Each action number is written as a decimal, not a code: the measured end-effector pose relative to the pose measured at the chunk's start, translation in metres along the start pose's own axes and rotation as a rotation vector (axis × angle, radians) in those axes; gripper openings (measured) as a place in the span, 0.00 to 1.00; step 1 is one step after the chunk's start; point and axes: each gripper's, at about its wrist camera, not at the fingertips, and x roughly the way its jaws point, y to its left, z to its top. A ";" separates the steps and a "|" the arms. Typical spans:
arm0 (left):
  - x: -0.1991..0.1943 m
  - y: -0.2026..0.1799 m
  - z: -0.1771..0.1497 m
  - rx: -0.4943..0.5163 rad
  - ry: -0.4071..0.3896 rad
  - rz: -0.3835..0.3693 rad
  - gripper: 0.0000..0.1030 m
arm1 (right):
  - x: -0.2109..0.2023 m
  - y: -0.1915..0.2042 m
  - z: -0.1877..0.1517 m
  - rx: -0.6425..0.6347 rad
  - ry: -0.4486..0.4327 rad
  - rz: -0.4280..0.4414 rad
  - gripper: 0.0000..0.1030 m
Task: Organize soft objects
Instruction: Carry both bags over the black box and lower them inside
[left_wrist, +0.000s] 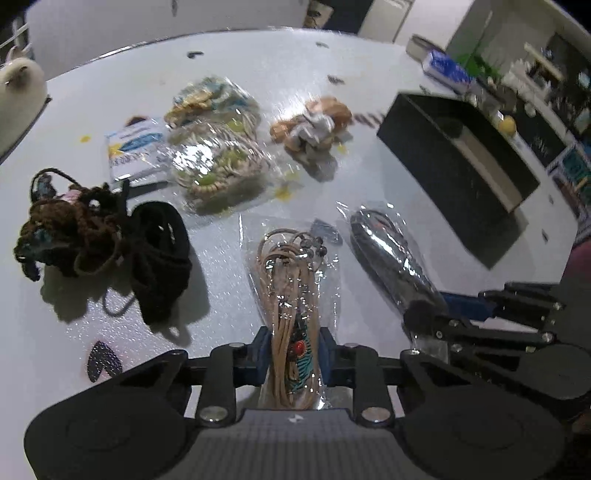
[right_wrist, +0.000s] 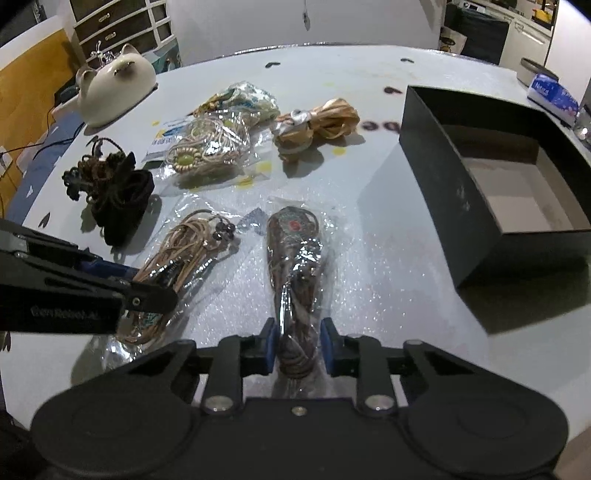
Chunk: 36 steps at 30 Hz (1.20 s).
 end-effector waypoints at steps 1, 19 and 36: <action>-0.003 0.002 0.000 -0.011 -0.014 -0.005 0.27 | -0.002 0.001 0.001 -0.004 -0.009 -0.004 0.24; -0.074 0.005 0.027 -0.222 -0.319 -0.040 0.26 | -0.076 -0.015 0.057 -0.017 -0.267 -0.012 0.25; -0.057 -0.091 0.085 -0.352 -0.403 -0.032 0.26 | -0.080 -0.135 0.096 -0.053 -0.252 0.032 0.25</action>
